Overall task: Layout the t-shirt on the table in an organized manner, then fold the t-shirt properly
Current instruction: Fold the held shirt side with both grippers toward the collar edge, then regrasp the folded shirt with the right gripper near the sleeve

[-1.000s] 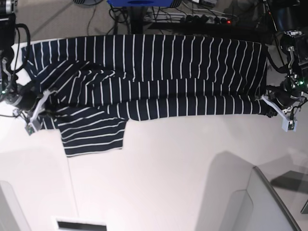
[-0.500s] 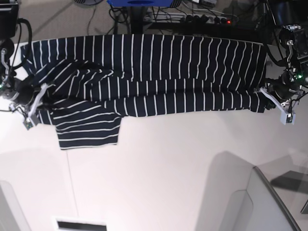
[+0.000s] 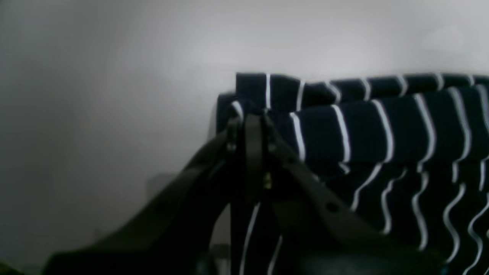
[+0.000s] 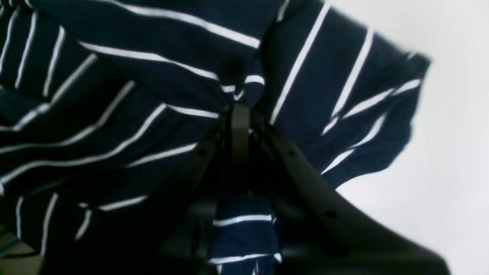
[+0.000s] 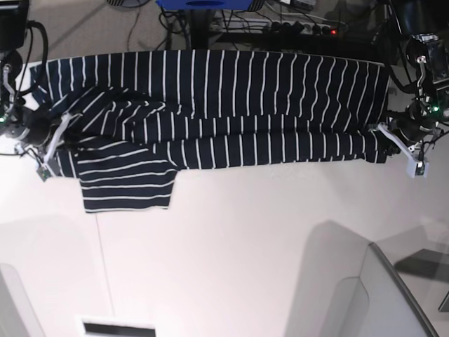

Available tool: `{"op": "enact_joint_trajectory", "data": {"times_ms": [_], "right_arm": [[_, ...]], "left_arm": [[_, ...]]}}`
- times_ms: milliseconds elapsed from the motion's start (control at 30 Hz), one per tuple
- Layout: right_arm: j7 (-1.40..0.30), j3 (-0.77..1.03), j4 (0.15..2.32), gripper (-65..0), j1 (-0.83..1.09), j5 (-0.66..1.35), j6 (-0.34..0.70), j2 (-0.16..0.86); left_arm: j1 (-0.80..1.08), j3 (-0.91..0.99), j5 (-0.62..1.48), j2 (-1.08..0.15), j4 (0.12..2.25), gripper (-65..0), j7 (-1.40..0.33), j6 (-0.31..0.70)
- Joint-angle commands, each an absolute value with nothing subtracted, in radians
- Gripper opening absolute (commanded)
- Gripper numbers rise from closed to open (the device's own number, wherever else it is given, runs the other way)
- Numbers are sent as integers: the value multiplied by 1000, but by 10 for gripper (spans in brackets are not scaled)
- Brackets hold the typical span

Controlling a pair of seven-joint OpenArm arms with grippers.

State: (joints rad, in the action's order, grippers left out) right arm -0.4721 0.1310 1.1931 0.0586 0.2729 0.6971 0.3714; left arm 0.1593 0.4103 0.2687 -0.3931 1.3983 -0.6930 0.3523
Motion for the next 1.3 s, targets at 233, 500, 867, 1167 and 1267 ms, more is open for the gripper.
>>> {"op": "enact_joint_trajectory", "data": {"times_ms": [233, 500, 867, 1167, 1267], "right_arm": [[-453, 139, 1196, -650, 35, 282, 698, 400], [-458, 139, 1159, -650, 36, 280, 698, 398], [-516, 237, 1188, -246, 41, 288, 698, 386], [-676, 420, 1434, -66, -1, 288, 698, 302], [-708, 386, 1307, -66, -136, 288, 698, 297]], "left_arm": [[154, 417, 269, -420, 1356, -650, -668, 351], [153, 415, 269, -414, 1313, -650, -631, 351], [154, 344, 269, -397, 1319, -650, -631, 349], [151, 346, 269, -394, 1319, -650, -631, 349], [150, 346, 269, -395, 1320, -650, -631, 349]]}}
